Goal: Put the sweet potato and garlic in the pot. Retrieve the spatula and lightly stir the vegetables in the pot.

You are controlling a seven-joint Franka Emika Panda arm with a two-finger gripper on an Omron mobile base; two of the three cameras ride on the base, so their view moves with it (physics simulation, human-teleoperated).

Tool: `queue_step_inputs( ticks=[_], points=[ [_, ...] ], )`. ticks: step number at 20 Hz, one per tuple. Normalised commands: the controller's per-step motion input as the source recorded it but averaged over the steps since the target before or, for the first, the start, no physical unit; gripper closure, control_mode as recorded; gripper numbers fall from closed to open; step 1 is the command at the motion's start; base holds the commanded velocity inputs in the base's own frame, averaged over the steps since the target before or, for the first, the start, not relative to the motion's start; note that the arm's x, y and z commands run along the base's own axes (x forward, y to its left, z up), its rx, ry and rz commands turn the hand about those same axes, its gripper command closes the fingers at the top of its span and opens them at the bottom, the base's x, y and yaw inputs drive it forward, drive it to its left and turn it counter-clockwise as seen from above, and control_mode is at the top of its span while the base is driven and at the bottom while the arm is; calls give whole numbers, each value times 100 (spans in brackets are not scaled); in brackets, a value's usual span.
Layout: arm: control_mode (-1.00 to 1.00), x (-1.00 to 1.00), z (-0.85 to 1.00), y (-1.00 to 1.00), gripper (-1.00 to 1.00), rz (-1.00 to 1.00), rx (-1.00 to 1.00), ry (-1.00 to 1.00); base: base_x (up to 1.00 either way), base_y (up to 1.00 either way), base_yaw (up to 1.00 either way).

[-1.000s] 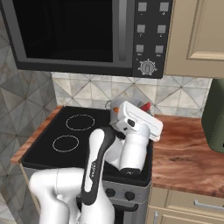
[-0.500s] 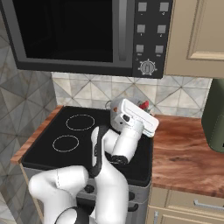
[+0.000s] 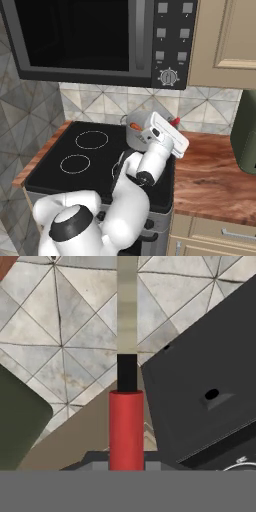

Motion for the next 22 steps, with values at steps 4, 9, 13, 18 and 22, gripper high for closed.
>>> queue_step_inputs(
  ticks=[4,9,13,18,22],
  points=[
    [-100,6,0,18,100,-5,17,3,0,0,0],
    [-100,6,2,16,100,-4,16,1,0,0,0],
    [-100,5,6,14,100,-4,14,0,0,0,0],
    [-100,16,0,9,100,-5,9,0,0,0,0],
    [-100,30,0,10,100,-7,10,0,0,0,0]
  ],
)
